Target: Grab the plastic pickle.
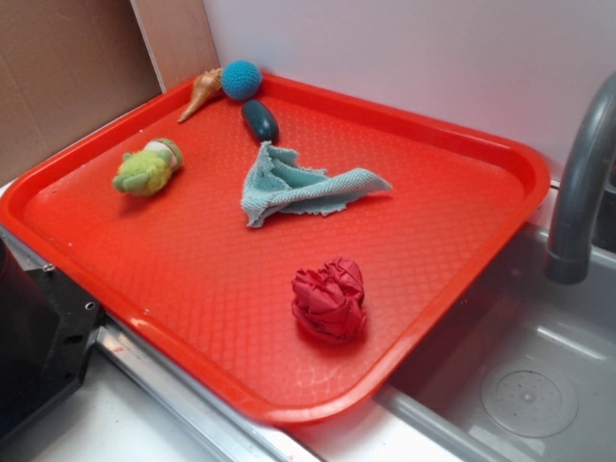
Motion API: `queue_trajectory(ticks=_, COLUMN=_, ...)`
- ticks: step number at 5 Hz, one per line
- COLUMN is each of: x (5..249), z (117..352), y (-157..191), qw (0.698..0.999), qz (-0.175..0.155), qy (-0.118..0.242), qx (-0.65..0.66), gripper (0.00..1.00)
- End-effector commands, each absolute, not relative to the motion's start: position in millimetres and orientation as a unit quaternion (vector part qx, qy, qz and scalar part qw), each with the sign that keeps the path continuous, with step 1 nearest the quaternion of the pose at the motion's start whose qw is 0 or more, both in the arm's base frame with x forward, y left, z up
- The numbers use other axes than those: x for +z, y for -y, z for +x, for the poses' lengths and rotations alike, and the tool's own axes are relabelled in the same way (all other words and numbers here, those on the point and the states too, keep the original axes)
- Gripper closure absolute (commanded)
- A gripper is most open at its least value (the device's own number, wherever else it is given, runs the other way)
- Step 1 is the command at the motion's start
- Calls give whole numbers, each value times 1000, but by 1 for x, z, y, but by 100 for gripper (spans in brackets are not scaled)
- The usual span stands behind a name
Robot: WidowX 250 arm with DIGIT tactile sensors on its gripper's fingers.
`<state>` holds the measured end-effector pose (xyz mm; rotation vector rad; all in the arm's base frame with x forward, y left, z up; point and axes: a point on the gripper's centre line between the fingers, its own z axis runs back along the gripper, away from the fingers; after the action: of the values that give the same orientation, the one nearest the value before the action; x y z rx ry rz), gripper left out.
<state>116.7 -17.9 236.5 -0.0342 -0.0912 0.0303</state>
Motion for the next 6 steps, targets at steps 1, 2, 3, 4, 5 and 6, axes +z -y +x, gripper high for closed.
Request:
queue_trajectory(ticks=1, x=236, z=117, y=18, qw=999, qz=-17, qy=46, qx=15, gripper=0)
queue_trajectory(ticks=2, x=186, z=158, y=-8, qw=992, qz=56, qy=14, qx=116, gripper=0)
queue_trajectory(ticks=3, x=146, z=197, y=-30, qw=989, qz=28, qy=-12, qx=146, gripper=0)
queue_trajectory(ticks=4, x=130, z=228, y=-48, qw=973, qz=44, qy=56, qx=218, gripper=0)
queue_trajectory(ticks=5, x=102, z=256, y=-73, qw=959, qz=35, qy=91, qx=268, gripper=0)
queue_trajectory(ticks=6, x=78, z=282, y=-91, qw=944, qz=15, qy=120, qx=307, gripper=0)
